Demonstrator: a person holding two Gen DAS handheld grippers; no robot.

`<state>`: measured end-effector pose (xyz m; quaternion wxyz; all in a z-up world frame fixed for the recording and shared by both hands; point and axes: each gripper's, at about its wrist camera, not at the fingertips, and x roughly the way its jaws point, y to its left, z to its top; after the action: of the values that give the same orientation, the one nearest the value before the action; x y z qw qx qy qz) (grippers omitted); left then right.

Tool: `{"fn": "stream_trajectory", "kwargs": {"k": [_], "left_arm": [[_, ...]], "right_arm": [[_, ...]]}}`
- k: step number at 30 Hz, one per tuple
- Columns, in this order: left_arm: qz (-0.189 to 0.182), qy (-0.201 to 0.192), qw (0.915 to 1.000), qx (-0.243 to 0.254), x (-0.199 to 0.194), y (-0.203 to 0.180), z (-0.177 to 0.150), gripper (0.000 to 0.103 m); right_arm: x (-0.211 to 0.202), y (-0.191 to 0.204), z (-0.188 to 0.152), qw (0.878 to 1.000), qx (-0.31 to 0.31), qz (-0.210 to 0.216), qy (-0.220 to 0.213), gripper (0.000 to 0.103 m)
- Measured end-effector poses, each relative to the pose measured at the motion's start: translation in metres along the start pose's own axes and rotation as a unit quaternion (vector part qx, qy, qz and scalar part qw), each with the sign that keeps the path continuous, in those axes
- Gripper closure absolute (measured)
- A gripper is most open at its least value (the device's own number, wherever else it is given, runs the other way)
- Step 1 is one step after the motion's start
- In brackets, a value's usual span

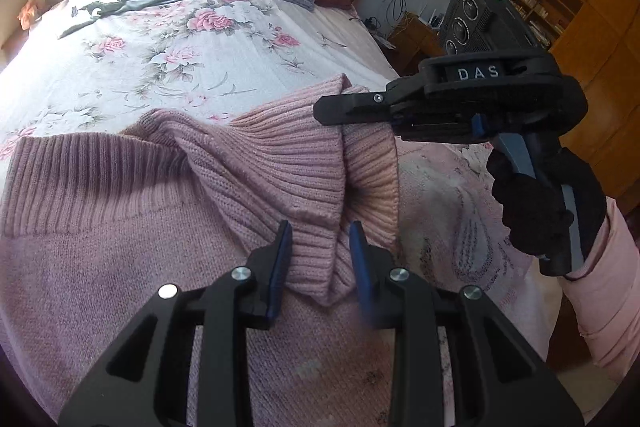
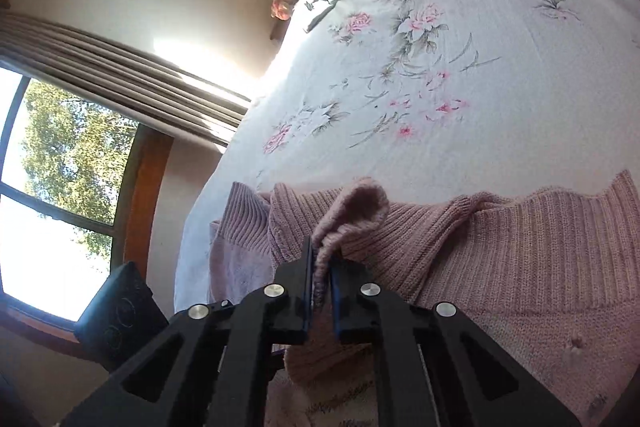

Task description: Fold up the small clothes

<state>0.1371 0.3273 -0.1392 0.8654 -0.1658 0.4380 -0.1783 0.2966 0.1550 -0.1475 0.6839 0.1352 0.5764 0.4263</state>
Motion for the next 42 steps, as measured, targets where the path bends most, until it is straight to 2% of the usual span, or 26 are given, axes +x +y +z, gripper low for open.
{"fn": "stream_trajectory", "kwargs": {"k": [4, 7, 9, 11, 15, 18, 19, 22, 24, 26, 28, 32, 37, 39, 40, 41, 42], "left_arm": [[-0.009, -0.064, 0.9966, -0.052, -0.046, 0.018, 0.013, 0.072], [0.006, -0.070, 0.9955, -0.064, -0.046, 0.022, 0.033, 0.072], [0.002, -0.050, 0.9972, -0.057, -0.028, 0.015, 0.042, 0.071], [-0.002, -0.006, 0.9984, -0.056, 0.002, 0.009, 0.047, 0.070], [0.035, 0.059, 0.9972, -0.030, 0.051, 0.008, 0.036, 0.071], [0.042, 0.040, 0.9982, -0.016, 0.053, 0.008, 0.026, 0.071], [0.036, 0.039, 0.9983, -0.021, 0.051, 0.010, 0.025, 0.071], [0.022, 0.034, 0.9985, -0.036, 0.047, 0.012, 0.022, 0.071], [0.023, 0.029, 0.9988, -0.031, 0.046, 0.010, 0.019, 0.071], [0.022, 0.024, 0.9988, -0.037, 0.045, 0.010, 0.017, 0.071], [0.020, 0.021, 0.9987, -0.043, 0.045, 0.011, 0.017, 0.071], [0.025, 0.020, 0.9987, -0.041, 0.046, 0.009, 0.017, 0.071], [0.028, 0.024, 0.9984, -0.044, 0.046, 0.008, 0.019, 0.071], [0.029, 0.024, 0.9982, -0.046, 0.047, 0.008, 0.019, 0.071], [0.030, 0.024, 0.9981, -0.048, 0.047, 0.008, 0.019, 0.071], [0.031, 0.024, 0.9980, -0.050, 0.047, 0.008, 0.020, 0.071], [0.032, 0.026, 0.9979, -0.050, 0.047, 0.008, 0.020, 0.071]], "right_arm": [[0.005, 0.026, -0.039, 0.997, -0.068, -0.025, 0.020, 0.096], [0.019, 0.040, -0.071, 0.989, -0.128, -0.073, 0.031, 0.100], [0.025, 0.039, -0.084, 0.987, -0.133, -0.085, 0.024, 0.099], [0.024, 0.028, -0.084, 0.992, -0.103, -0.063, 0.018, 0.100], [0.016, 0.010, -0.084, 0.997, -0.065, -0.028, 0.018, 0.101], [-0.011, 0.000, -0.092, 0.999, -0.034, -0.020, 0.011, 0.095], [-0.028, -0.004, -0.096, 0.999, -0.022, -0.023, -0.003, 0.090], [-0.090, -0.019, -0.112, 0.995, 0.012, -0.082, -0.064, 0.059], [-0.130, -0.033, -0.127, 0.987, 0.038, -0.122, -0.098, 0.055], [-0.156, -0.057, -0.140, 0.978, 0.087, -0.159, -0.104, 0.042], [-0.161, -0.085, -0.144, 0.974, 0.123, -0.167, -0.091, 0.041], [-0.152, -0.118, -0.156, 0.977, 0.172, -0.097, -0.082, 0.041], [-0.131, -0.117, -0.145, 0.981, 0.159, -0.070, -0.086, 0.041], [-0.118, -0.114, -0.136, 0.983, 0.156, -0.055, -0.080, 0.044], [-0.113, -0.113, -0.133, 0.983, 0.158, -0.051, -0.077, 0.052], [-0.110, -0.111, -0.133, 0.984, 0.157, -0.045, -0.073, 0.069], [-0.109, -0.110, -0.135, 0.984, 0.163, -0.032, -0.067, 0.079]]}}
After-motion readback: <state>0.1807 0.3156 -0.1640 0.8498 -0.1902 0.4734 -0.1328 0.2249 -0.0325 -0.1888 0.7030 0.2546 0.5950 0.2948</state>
